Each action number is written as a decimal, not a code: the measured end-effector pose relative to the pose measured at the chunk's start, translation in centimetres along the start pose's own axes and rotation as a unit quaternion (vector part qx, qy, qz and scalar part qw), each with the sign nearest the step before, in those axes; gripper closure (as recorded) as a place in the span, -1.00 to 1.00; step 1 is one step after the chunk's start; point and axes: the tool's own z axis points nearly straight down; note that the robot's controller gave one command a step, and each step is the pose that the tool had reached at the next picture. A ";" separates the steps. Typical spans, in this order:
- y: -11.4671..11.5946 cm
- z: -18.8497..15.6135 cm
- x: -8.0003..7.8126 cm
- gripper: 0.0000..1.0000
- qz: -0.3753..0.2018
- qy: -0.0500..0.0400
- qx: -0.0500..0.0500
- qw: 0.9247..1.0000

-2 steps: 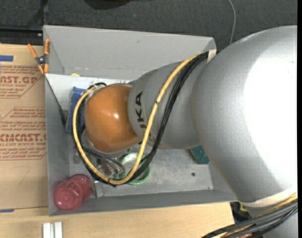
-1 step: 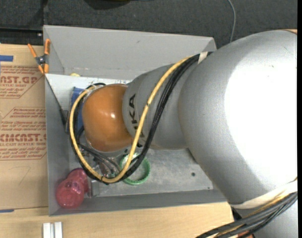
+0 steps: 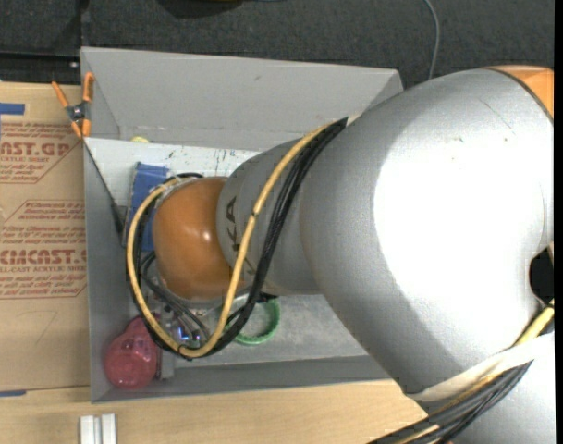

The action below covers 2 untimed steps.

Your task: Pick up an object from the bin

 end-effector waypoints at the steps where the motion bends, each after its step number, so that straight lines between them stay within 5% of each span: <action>1: 0.1 0.3 -0.6 1.00 -0.161 0.002 0.003 0.987; 2: 0.1 0.2 -0.6 1.00 -0.161 0.002 0.003 0.987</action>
Offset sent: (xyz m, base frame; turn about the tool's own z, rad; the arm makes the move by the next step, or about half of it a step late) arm 0.0000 0.0000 0.0000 0.0000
